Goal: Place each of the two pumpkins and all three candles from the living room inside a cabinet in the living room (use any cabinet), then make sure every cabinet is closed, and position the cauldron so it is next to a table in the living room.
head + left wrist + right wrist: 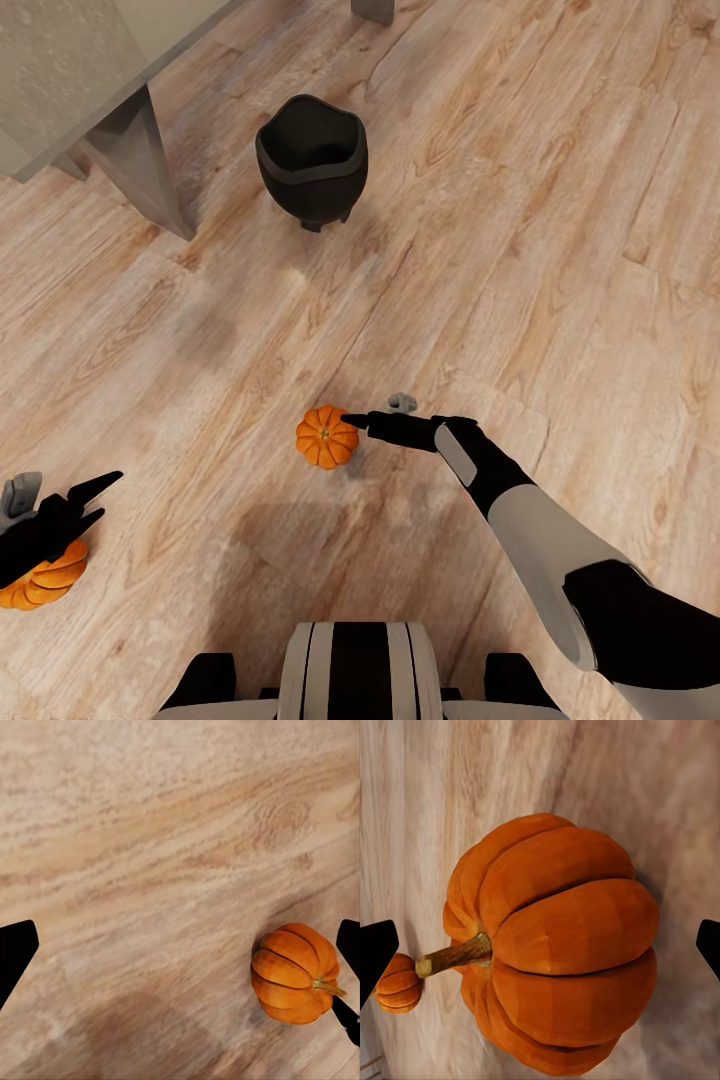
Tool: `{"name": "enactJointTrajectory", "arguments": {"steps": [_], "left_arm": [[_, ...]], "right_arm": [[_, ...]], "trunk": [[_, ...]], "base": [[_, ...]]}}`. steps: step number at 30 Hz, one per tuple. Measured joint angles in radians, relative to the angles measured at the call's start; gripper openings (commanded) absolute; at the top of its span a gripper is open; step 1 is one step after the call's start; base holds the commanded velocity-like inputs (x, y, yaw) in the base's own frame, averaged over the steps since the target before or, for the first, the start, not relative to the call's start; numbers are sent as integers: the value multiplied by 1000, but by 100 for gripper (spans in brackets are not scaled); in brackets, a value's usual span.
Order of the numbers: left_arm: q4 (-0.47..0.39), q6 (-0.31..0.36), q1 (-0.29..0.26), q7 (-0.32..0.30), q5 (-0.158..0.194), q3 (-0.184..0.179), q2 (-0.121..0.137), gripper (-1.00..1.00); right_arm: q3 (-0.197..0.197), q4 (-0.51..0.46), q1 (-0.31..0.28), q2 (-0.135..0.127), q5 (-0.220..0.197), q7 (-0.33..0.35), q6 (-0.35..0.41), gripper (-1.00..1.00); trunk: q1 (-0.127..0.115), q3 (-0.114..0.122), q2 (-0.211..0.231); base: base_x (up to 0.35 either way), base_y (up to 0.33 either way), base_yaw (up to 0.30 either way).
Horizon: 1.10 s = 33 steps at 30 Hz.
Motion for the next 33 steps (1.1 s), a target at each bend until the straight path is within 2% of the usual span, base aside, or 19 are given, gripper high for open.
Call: {"name": "enactJointTrajectory", "arguments": {"steps": [4,11,18,23,33], "left_arm": [[0,0,0,1,1,0,0,100],[0,0,0,3,2,-1,0,100],[-1,0,0,-3,3,0,0,100],[-2,1,0,-5,2,0,0,100],[-2,1,0,-5,3,0,0,100]], "right_arm": [[0,0,0,-1,0,0,0,100],[0,0,0,-1,0,0,-1,100],[0,0,0,-1,0,0,-1,100],[0,0,0,-1,1,0,-1,100],[0,0,0,-1,0,0,-1,100]], "trunk": [[0,0,0],[3,-27,-2],[3,-27,-2],[5,-46,-3],[5,-46,-3]], "base": [[0,0,0],[0,0,0],[0,0,0],[0,0,0],[0,0,0]]}}
